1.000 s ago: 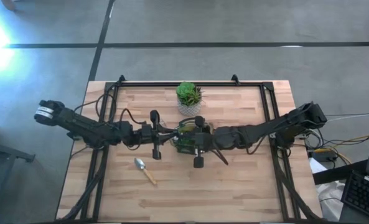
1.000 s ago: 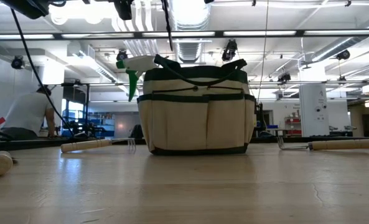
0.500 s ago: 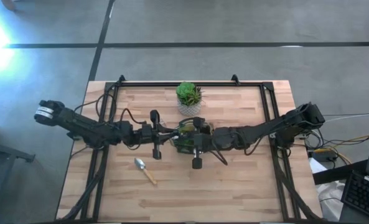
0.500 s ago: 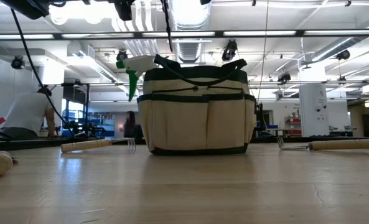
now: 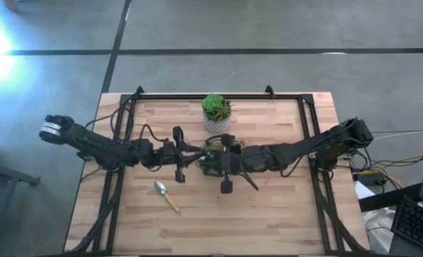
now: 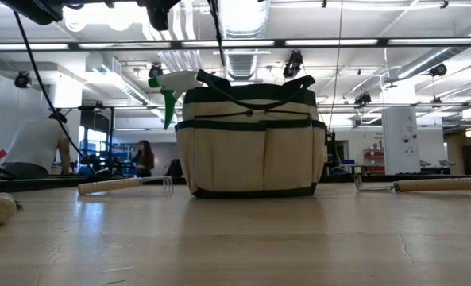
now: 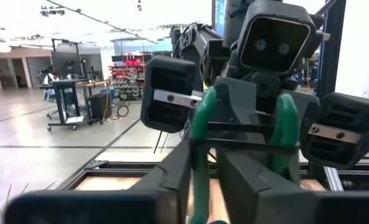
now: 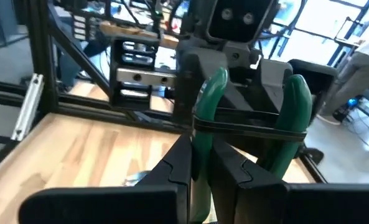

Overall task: Pick & Place Garden tools in Gardening bag
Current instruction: Put the green shear scissors into the gardening bag

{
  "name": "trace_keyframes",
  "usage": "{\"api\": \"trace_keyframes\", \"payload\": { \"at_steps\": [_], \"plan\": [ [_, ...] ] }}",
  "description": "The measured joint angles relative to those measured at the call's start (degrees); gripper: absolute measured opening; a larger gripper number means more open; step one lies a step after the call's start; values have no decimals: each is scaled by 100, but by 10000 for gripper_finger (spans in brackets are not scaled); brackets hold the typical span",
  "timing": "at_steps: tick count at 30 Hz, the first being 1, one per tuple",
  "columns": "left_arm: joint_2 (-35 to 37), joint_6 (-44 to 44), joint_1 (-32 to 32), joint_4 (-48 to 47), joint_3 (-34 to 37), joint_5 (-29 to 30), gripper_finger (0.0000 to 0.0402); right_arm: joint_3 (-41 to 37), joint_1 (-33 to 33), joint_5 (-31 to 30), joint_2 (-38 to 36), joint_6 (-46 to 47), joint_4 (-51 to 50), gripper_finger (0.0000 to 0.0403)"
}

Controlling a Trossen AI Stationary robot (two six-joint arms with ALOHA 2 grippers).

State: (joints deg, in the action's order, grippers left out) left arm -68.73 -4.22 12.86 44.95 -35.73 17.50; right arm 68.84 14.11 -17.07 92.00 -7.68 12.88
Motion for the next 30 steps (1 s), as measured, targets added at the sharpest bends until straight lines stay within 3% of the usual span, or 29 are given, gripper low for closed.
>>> {"api": "trace_keyframes", "payload": {
  "at_steps": [11,19,24,30],
  "plan": [
    [52,-14,9,-142,2,-9,196,-104,496,-1629,-636,24,-1192,20],
    [98,-18,4,-145,9,0,221,-1032,1046,-2663,-1790,616,-1500,20],
    [101,-16,4,-137,12,6,221,-2204,1224,-2851,-2526,1153,-781,20],
    [101,-14,0,-131,13,9,222,-3554,1224,-3207,-3059,1059,815,20]
  ]
}}
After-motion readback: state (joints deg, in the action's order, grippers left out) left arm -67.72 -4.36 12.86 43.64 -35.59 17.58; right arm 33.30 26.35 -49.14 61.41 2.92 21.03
